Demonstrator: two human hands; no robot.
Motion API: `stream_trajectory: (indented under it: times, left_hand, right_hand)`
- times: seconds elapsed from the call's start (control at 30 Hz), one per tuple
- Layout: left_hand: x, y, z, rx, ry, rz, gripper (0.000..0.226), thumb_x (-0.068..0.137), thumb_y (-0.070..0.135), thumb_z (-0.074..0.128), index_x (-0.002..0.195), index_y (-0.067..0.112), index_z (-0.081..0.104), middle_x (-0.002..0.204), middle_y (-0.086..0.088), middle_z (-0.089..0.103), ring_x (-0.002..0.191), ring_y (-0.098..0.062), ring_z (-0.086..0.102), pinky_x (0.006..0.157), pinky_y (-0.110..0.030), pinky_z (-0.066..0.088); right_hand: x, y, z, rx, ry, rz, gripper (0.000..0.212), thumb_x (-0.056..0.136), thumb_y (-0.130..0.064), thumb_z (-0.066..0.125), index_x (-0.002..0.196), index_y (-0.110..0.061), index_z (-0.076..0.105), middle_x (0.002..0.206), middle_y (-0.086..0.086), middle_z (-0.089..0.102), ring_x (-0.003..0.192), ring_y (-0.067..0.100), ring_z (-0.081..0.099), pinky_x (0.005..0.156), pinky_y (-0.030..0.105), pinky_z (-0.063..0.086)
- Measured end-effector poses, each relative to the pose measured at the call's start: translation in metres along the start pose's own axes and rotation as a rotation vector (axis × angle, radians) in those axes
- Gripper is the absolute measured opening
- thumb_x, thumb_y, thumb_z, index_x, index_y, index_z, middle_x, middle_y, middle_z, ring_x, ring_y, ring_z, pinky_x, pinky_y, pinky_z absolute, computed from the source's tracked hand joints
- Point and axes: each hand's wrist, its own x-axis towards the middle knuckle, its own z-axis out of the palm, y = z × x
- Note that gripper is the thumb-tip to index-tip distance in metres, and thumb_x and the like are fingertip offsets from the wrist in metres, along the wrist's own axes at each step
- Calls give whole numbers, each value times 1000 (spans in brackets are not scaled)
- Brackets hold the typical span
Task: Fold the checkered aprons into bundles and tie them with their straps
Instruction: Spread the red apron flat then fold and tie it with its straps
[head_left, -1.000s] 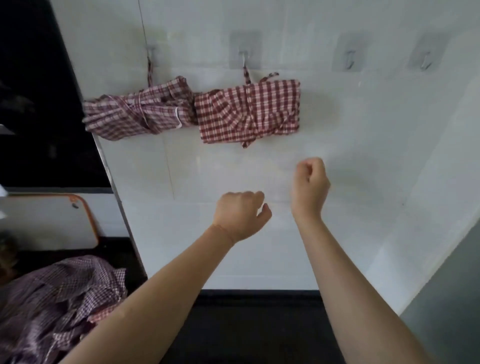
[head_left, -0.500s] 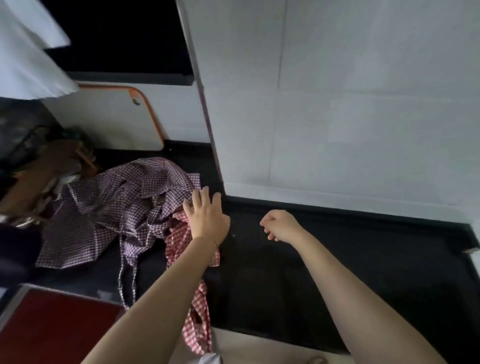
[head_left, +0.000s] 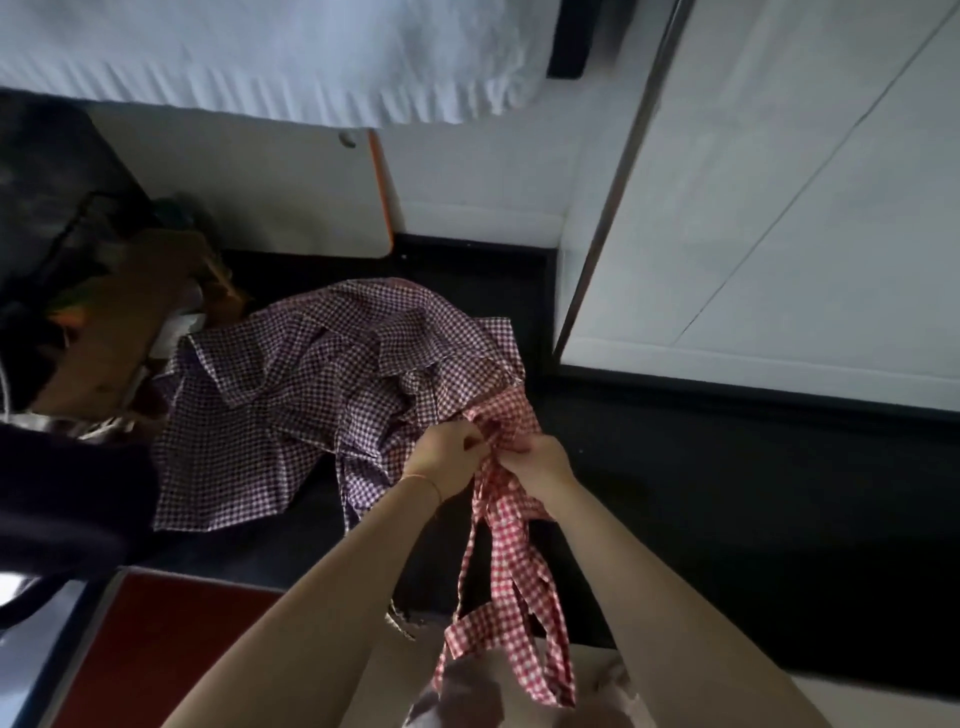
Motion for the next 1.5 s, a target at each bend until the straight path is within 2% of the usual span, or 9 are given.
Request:
stream_trajectory:
  times: [0.1, 0.17, 0.37, 0.57, 0.83, 1.07, 1.2, 1.3, 1.5]
  left_hand:
    - [-6, 0, -6, -39, 263, 26, 18, 94, 25, 61, 88, 10, 69, 90, -5, 67, 87, -24, 61, 73, -34, 49]
    - [-5, 1, -13, 152, 449, 54, 22, 89, 20, 61, 108, 15, 69, 122, -8, 59, 116, -30, 51, 92, -44, 47]
    - [31, 33, -19, 566, 120, 214, 82, 90, 9, 52, 155, 39, 12, 164, -4, 2, 150, -39, -4, 117, -62, 10]
    - [50, 31, -17, 723, 177, 76, 52, 93, 12, 52, 142, 19, 35, 122, -5, 63, 115, -26, 56, 104, -43, 37]
    - [47, 33, -35, 270, 410, -9, 26, 101, 22, 46, 78, 15, 54, 90, -3, 63, 67, -19, 53, 53, -28, 33]
    - [27, 43, -91, -89, 550, -277, 32, 96, 21, 56, 120, 1, 51, 109, -20, 65, 103, -41, 62, 76, -42, 43]
    - [21, 37, -94, -287, 692, -256, 42, 95, 7, 47, 134, -4, 33, 116, -28, 60, 107, -47, 58, 74, -43, 38]
    - [28, 33, -81, -165, 576, -107, 77, 92, 13, 53, 154, 2, 9, 156, -27, 24, 144, -43, 22, 115, -49, 27]
    - [13, 36, -42, 473, 432, 254, 81, 88, 16, 54, 158, 24, 14, 165, -14, 4, 151, -39, 1, 119, -61, 10]
  right_hand:
    - [-2, -7, -5, 45, 100, -33, 8, 96, -21, 62, 101, -18, 67, 97, 0, 68, 86, 14, 66, 68, 21, 51]
    - [-1, -9, -20, -18, 152, -75, 14, 94, -24, 66, 100, -13, 71, 99, 3, 71, 88, 17, 67, 79, 30, 55]
    - [-11, -11, -62, -282, -30, -54, 13, 88, -24, 72, 95, -14, 67, 97, 2, 68, 86, 13, 64, 69, 25, 47]
    - [-15, 2, -98, -411, 58, -62, 22, 82, -20, 77, 91, -1, 69, 89, 7, 66, 75, 11, 57, 64, 22, 41]
    - [-6, 10, -96, -353, 392, 20, 14, 87, -20, 65, 84, -6, 68, 81, 10, 67, 73, 19, 62, 65, 32, 49]
    - [-7, -6, -109, 320, 627, 275, 17, 99, -16, 58, 106, -3, 65, 86, 5, 67, 69, 20, 64, 55, 29, 49]
    - [-29, -11, -135, 547, 1031, 305, 39, 104, -10, 36, 142, 2, 37, 138, 22, 50, 124, 37, 52, 100, 43, 44]
    - [-34, -14, -131, 86, 1010, 126, 56, 93, -7, 54, 145, -2, 34, 144, 26, 43, 130, 39, 44, 112, 43, 30]
    - [-13, -5, -66, -584, 594, -297, 36, 93, -11, 59, 128, -7, 56, 131, 16, 49, 118, 30, 54, 98, 35, 44]
